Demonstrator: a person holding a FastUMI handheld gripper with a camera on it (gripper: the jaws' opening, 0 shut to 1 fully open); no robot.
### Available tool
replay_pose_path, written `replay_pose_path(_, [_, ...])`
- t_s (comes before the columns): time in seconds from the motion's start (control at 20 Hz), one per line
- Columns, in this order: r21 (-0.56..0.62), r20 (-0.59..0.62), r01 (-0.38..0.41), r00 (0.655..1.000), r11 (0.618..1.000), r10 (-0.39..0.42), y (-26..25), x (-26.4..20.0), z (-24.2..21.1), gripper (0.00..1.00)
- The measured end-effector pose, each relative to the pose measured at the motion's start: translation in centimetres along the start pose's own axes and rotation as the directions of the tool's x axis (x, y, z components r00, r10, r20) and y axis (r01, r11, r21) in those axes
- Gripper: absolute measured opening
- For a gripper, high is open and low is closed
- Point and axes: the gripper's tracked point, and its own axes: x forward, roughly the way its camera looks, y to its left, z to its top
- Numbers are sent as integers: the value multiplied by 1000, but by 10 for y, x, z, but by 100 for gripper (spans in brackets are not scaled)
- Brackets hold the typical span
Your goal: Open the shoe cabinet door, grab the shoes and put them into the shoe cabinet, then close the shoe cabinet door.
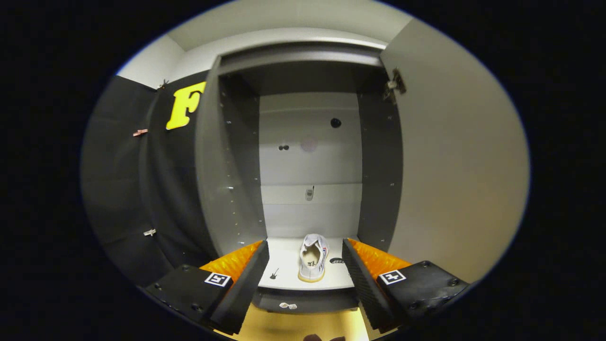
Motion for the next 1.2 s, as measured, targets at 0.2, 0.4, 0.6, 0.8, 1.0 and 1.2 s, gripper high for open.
replay_pose_path(0.2, [-7,26,-21,999,1000,21,-2,-83,15,98])
replay_pose_path(0.4, [-34,21,-15,1000,999,16,-16,-160,20,98])
replay_pose_path(0.6, [2,37,16,999,1000,-16,-51,-213,31,98])
replay_pose_path(0.8, [32,88,97,991,995,-99,-111,-257,59,97])
replay_pose_path(1.0, [72,118,140,982,988,-148,-168,-281,63,97])
replay_pose_path(1.2, [118,116,229,963,966,-243,-245,-290,49,97])
